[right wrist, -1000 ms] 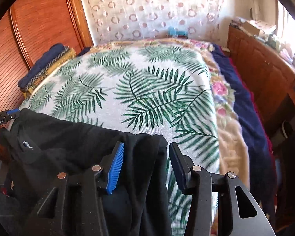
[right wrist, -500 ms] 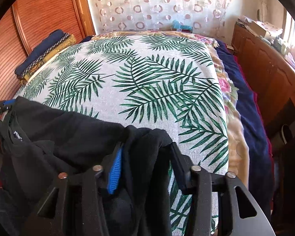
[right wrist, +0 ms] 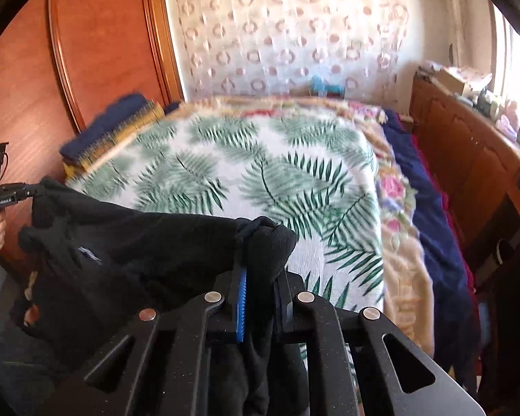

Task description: Fold small clothes

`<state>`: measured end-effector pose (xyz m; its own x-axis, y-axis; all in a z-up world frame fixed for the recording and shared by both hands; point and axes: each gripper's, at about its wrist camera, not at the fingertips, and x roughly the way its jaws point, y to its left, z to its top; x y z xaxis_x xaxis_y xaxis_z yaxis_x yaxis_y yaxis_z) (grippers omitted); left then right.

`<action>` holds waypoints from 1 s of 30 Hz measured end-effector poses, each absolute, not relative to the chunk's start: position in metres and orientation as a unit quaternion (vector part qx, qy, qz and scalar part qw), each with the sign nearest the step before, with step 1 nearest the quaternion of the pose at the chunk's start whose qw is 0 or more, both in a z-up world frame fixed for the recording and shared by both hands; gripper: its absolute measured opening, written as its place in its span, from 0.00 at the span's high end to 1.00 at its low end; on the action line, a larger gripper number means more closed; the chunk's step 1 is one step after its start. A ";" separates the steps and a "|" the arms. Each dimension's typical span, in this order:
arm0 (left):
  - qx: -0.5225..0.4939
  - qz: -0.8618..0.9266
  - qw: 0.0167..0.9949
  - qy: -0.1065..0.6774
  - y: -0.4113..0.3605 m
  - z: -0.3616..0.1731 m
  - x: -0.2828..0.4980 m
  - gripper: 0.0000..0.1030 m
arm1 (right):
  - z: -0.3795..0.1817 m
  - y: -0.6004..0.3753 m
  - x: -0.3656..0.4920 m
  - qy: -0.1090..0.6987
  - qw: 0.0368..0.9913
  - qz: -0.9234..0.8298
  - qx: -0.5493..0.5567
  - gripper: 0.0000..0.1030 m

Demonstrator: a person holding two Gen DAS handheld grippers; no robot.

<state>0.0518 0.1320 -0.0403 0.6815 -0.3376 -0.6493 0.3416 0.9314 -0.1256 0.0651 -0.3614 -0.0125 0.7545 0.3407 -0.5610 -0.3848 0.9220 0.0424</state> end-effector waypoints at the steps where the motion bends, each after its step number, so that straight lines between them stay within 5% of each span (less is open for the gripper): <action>1: 0.000 -0.188 0.921 0.342 0.133 -0.032 0.045 0.93 | -0.004 -0.363 0.056 0.283 0.938 0.195 -0.037 0.89; 20: -0.037 -0.172 0.975 0.136 0.143 0.094 -0.042 0.93 | 0.096 -0.400 -0.098 0.113 0.979 0.165 -0.033 0.90; 30: -0.008 -0.134 0.987 0.093 0.140 0.133 0.017 0.93 | 0.123 -0.386 -0.067 0.055 0.984 0.161 -0.059 0.90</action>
<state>0.0167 0.1402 0.1332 0.9470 -0.2650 -0.1816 0.2622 0.9642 -0.0398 -0.0673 -0.3858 0.1230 0.9422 0.3099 -0.1272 -0.3229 0.9412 -0.0988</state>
